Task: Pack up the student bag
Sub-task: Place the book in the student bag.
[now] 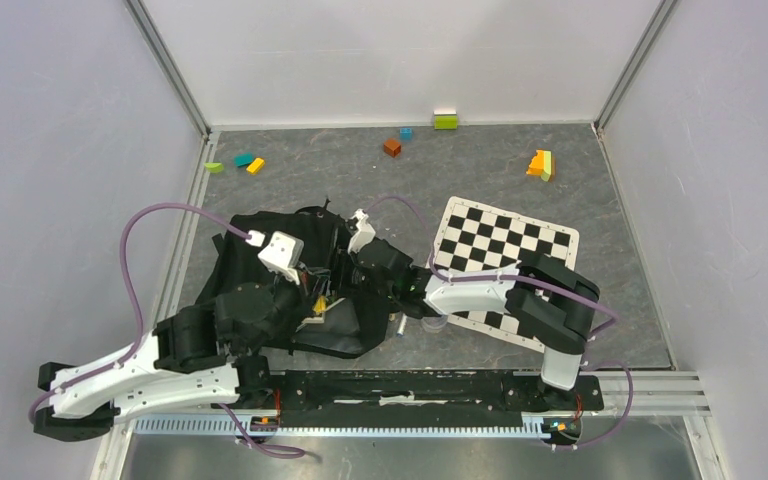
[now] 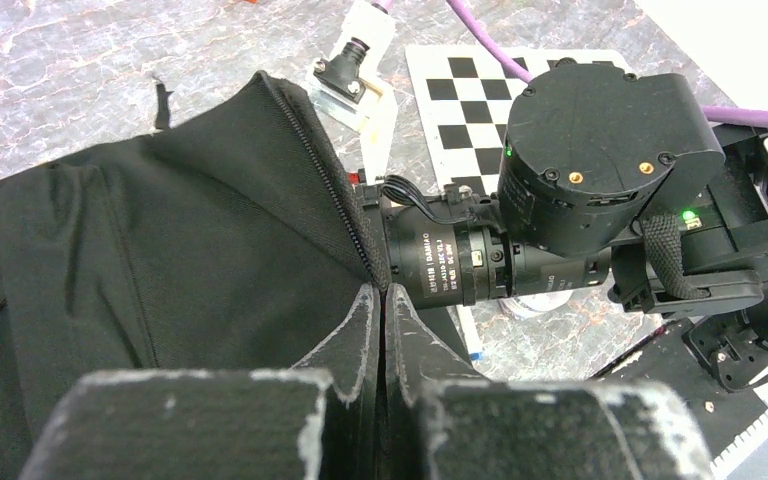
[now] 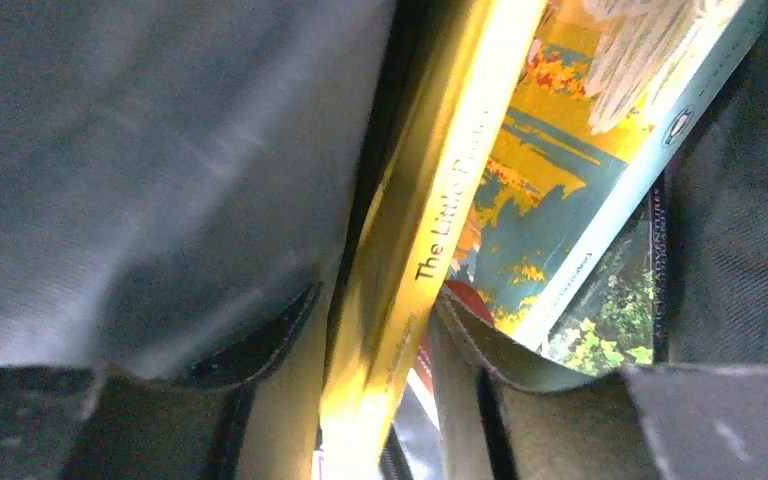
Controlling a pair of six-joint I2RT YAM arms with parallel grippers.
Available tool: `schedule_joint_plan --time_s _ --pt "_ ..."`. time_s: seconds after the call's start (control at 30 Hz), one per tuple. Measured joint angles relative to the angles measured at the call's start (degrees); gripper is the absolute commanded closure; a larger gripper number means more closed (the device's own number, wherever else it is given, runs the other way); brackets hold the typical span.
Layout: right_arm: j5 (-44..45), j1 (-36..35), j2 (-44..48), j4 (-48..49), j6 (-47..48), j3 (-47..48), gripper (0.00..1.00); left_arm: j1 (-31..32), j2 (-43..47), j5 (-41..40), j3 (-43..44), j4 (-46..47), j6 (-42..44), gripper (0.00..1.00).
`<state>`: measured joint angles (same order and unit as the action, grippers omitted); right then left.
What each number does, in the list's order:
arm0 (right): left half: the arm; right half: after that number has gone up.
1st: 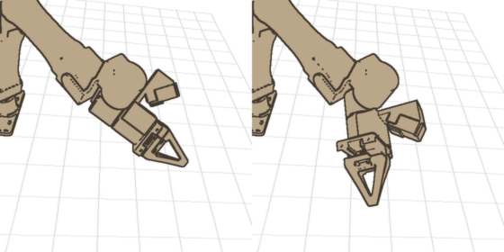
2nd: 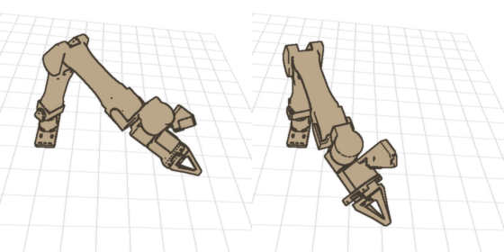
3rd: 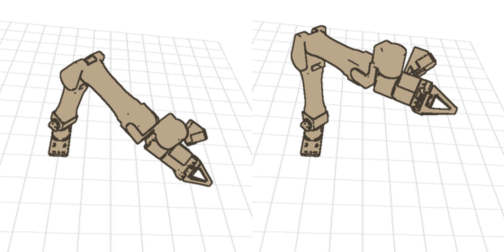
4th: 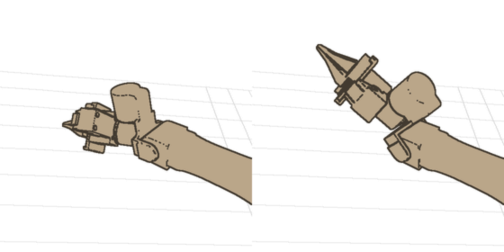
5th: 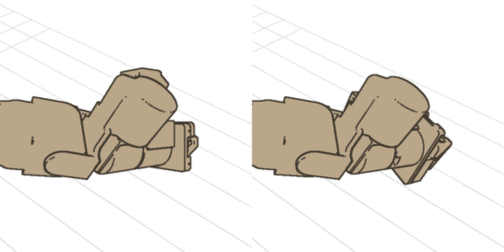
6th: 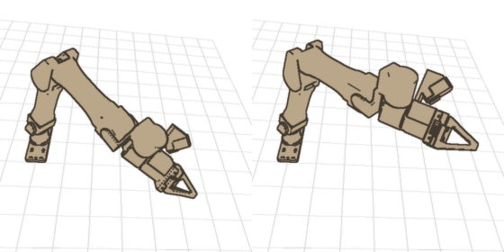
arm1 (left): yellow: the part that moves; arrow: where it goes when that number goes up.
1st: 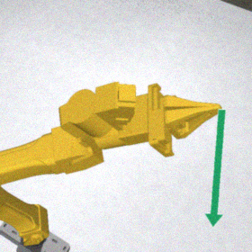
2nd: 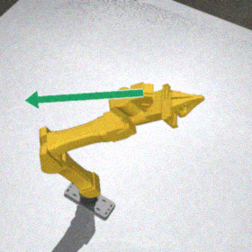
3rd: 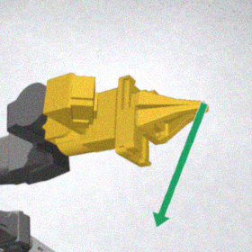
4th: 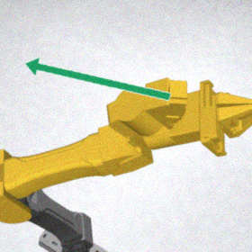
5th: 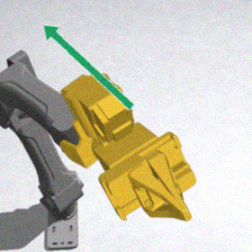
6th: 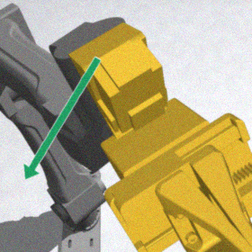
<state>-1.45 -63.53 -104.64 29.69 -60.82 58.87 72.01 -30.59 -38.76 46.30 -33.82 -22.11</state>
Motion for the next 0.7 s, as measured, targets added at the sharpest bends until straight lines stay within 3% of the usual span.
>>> schedule_joint_plan --time_s 0.2,0.5,0.7 --pt "1.8 0.0 4.3 -1.4 5.9 -4.0 0.32 0.0 1.7 -0.3 -0.6 -0.4 -1.8 0.98" --pt "5.6 0.0 19.4 -5.8 16.7 -11.6 0.25 0.0 6.4 -3.2 -0.8 -1.8 -3.5 0.98" --pt "15.7 -2.6 22.5 -15.5 27.0 -12.0 0.21 0.0 8.3 -3.3 -1.1 -2.8 -3.5 0.98"
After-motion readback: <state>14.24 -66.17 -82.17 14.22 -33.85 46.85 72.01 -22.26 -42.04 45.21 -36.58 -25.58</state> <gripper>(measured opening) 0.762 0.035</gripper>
